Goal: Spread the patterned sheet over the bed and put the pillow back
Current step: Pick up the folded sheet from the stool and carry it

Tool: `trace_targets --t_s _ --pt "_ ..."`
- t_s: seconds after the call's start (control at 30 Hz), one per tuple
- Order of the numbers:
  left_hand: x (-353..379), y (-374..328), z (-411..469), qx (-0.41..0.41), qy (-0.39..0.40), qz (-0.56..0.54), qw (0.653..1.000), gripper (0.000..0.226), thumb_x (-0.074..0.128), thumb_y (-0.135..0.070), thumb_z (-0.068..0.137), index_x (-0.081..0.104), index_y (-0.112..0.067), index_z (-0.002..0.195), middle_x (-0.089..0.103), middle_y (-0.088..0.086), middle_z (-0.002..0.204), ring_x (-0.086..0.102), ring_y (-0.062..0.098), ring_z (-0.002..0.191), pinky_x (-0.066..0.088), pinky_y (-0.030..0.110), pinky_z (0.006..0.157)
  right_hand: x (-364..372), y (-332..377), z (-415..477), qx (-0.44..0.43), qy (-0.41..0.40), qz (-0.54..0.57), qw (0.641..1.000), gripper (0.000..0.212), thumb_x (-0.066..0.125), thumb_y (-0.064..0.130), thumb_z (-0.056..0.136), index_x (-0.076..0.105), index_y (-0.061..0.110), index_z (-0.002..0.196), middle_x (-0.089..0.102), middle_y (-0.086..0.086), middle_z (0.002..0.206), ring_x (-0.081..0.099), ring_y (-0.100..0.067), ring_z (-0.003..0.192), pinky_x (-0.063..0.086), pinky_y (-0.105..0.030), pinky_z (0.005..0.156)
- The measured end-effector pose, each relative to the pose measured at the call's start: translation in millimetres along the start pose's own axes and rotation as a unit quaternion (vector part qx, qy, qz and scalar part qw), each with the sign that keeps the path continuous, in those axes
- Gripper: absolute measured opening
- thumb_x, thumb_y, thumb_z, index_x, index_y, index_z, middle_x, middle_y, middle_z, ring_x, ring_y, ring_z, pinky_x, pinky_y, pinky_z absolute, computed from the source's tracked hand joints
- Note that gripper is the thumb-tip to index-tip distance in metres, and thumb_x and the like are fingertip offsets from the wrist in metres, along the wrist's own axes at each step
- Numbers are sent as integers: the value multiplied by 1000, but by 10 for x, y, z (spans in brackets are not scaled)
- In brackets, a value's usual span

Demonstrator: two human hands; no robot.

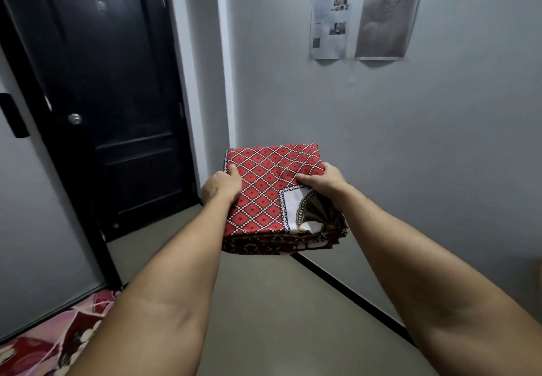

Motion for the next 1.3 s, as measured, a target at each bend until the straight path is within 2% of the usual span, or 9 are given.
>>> trace_targets --t_s 0.33,0.5,0.53,0.7,0.8,0.87,0.97,1.17,1.3 --pt "2 65 562 -148 -96 7 984 71 20 -60 102 64 -8 121 66 15 118 62 35 109 40 37 78 721 216 1459 -68 157 -15 985 85 82 69 40 67 26 111 75 9 103 72 -17 96 59 -40 92" --pt "-104 330 601 -204 -161 -4 966 71 20 -60 101 67 -8 113 68 13 113 63 34 104 48 38 83 1192 471 1633 -109 238 -9 965 48 87 52 62 65 30 98 74 6 103 72 -19 96 58 -42 94" --pt "-147 405 578 -216 -171 0 961 71 20 -60 102 67 -8 114 68 13 114 63 34 104 48 37 81 1320 501 1648 -113 255 -8 960 47 87 51 64 65 29 100 74 6 102 72 -19 95 58 -42 94" --pt "-500 889 455 -286 -220 28 932 70 21 -56 104 65 -4 121 66 17 122 61 36 111 37 35 77 2202 697 1671 -122 348 -12 929 84 83 69 44 64 30 116 74 7 104 73 -19 94 59 -43 90" --pt "-729 1247 376 -328 -251 38 910 71 21 -57 103 65 -4 121 66 17 123 61 37 111 42 36 80 2723 893 1541 -141 395 2 908 88 82 68 43 63 28 120 73 5 106 72 -19 96 59 -43 91" --pt "-868 1490 349 -353 -273 39 894 72 21 -58 103 65 -4 121 66 17 123 61 37 111 42 37 80 2984 1070 1393 -151 423 5 893 85 84 63 49 60 26 122 72 4 109 71 -20 98 58 -44 93" --pt "-1110 1769 315 -378 -303 44 874 72 21 -57 103 65 -4 123 65 18 125 61 37 113 45 38 85 3433 1319 1241 -173 457 2 873 62 86 48 68 57 26 119 70 1 111 70 -22 100 57 -44 95" --pt "-1556 2463 241 -438 -353 38 826 72 22 -57 103 66 -3 120 66 18 124 61 38 113 44 37 84 4439 1813 873 -218 517 3 828 49 85 42 73 61 26 112 71 2 110 71 -22 101 56 -42 97" --pt "-1827 2830 89 -469 -383 35 795 70 22 -55 104 65 -2 121 65 19 125 61 38 115 42 36 82 5094 2091 508 -240 561 1 793 50 86 37 77 65 22 120 72 1 113 71 -21 102 55 -41 98"
Point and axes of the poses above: each hand's wrist, its own z-axis towards the middle knuckle, its own x-axis out of the palm, y = z × x, the point moved 7 cm from there along z, towards the middle knuckle
